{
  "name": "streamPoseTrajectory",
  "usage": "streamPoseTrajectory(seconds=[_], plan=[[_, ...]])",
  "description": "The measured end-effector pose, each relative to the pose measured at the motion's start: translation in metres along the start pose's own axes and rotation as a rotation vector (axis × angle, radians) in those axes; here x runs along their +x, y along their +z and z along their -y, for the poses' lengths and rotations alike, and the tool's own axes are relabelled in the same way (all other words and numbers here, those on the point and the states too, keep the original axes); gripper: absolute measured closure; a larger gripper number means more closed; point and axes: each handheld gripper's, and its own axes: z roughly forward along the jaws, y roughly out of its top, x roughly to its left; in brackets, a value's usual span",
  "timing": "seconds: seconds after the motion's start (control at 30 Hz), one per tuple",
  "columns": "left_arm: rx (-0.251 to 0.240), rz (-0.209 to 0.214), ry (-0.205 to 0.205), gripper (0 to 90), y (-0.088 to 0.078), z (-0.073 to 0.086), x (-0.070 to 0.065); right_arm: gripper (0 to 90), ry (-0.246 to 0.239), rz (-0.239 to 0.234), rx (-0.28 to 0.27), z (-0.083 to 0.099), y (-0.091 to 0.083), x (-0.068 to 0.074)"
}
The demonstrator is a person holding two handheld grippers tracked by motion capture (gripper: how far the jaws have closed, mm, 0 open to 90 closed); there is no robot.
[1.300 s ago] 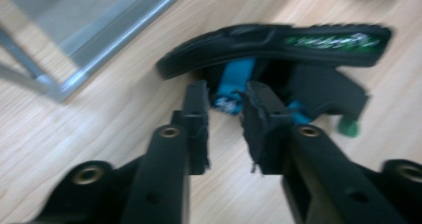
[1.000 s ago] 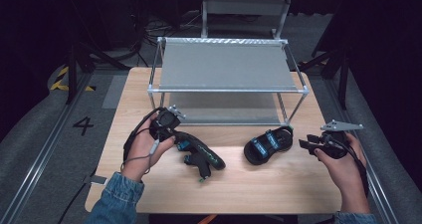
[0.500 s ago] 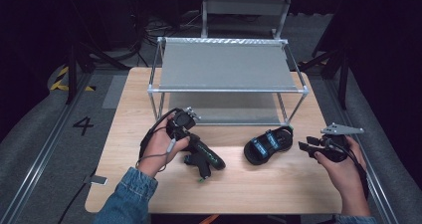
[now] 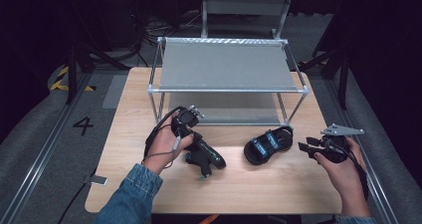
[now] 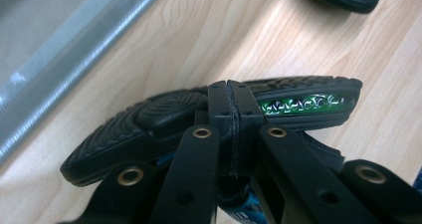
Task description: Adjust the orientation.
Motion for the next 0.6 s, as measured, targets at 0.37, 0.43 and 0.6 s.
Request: streamPoseTrajectory(seconds=[0.37,0.43,0.6], plan=[[-0.009,-0.056,0.014,86.2,0.013,-0.032,-0.005,55.7,0.016,0.005,-0.04,-0.002,-0.008,-0.003],[-0.008,-0.058,0.014,85.7,0.015,-0.035,-0.005,55.7,0.014,0.004,-0.045,-0.002,-0.008,-0.004],[-0.039,-0.08,0.023,84.7,0.028,-0.045,-0.005,55.1,0.038,0.01,-0.083,-0.002,-0.016,-0.008]])
